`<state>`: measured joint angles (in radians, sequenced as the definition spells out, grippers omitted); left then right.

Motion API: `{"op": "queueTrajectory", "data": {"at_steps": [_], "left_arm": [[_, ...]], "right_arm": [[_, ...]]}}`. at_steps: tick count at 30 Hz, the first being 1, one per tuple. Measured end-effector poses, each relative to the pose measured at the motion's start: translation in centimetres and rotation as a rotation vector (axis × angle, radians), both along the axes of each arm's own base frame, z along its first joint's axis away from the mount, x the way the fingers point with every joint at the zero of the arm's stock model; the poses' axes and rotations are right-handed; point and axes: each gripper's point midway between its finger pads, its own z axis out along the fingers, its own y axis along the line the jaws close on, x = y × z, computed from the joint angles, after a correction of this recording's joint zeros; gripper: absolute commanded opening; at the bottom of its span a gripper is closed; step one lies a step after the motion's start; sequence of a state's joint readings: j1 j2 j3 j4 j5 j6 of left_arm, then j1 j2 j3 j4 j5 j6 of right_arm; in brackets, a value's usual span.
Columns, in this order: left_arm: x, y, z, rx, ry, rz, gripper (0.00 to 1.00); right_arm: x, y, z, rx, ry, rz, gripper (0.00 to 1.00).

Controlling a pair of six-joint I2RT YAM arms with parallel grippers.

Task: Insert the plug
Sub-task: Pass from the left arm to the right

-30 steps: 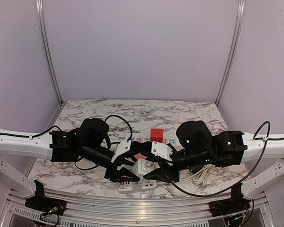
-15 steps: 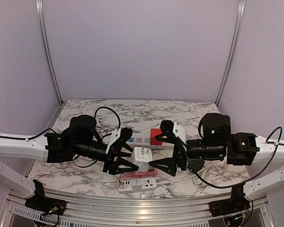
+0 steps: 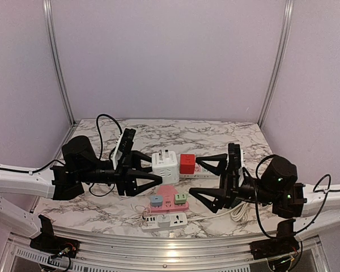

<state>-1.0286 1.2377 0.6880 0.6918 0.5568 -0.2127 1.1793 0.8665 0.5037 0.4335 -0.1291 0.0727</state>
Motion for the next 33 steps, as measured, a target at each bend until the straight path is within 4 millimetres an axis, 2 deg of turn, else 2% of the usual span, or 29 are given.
{"op": "queueTrajectory", "data": {"at_steps": [3,11,23,29,33], "left_arm": [[-0.4,0.4,0.8,-0.078,0.009,-0.013,0.0],[-0.9,0.9,1.1,-0.209,0.058,-0.047,0.0],[-2.4,0.8,2.5,-0.31,0.035,-0.115,0.0],[-2.7,1.0,1.8,-0.304,0.023,-0.117,0.0],[-2.9,0.9,1.4,-0.298,0.016,-0.12,0.0]], "right_arm": [[-0.1,0.1,0.6,0.075,0.0,0.011,0.99],[-1.0,1.4,2.0,0.212,-0.017,0.102,0.95],[-0.8,4.7,1.8,0.212,0.003,0.171,0.93],[-0.9,5.7,2.6,0.224,0.014,0.2,0.87],[-0.9,6.4,2.8,0.224,0.03,0.222,0.8]]}}
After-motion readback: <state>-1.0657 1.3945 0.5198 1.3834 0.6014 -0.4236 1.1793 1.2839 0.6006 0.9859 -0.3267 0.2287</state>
